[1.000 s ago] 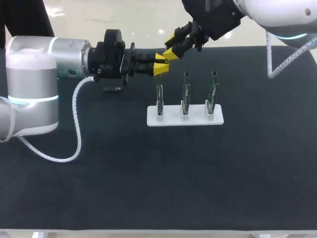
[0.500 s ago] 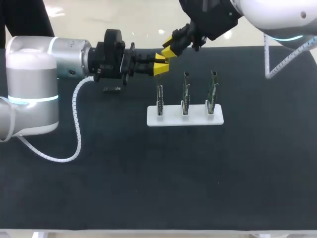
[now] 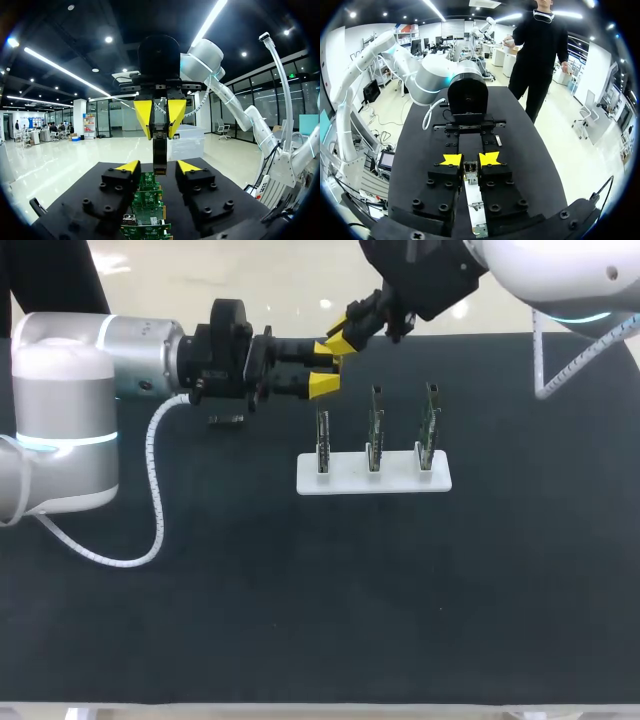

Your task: Pick up the optical module with the left hand, and insert it into the network port with the right hand.

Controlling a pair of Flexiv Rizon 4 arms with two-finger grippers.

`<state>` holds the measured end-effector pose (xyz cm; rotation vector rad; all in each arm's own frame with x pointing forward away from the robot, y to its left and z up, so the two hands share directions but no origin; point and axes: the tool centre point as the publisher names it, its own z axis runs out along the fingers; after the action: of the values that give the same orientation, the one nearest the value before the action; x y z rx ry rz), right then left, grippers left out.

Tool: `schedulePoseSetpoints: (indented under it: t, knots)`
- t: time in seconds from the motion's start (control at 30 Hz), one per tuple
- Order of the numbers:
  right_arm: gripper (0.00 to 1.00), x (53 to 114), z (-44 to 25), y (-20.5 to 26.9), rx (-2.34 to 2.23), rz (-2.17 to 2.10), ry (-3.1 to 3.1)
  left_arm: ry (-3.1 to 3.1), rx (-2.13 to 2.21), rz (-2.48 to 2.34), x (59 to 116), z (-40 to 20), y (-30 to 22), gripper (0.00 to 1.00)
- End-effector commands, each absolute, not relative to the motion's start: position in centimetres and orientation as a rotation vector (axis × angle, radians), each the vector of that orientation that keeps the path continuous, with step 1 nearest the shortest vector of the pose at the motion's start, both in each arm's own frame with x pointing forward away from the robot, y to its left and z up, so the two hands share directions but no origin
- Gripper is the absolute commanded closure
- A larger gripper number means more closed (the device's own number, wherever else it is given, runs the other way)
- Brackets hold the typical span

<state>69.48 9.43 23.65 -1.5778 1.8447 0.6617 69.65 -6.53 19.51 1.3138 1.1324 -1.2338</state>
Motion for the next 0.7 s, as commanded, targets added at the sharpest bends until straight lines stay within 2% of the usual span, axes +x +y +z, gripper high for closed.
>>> schedulePoseSetpoints:
  t: [0.03, 0.23, 0.7]
  knots:
    - [1.00, 69.4, 23.8, 9.4, -1.579, 0.660, 1.848, 1.131, 1.314, -1.234, 69.7, 19.5, -6.6, 0.00]
    - [1.00, 69.4, 23.8, 9.4, -1.581, 0.653, 1.856, 1.136, 1.323, -1.212, 69.8, 19.4, -5.7, 0.00]
    - [1.00, 69.7, 23.6, 9.6, -1.584, 0.641, 1.858, 1.307, 1.489, -1.108, 70.7, 19.4, 1.4, 0.00]
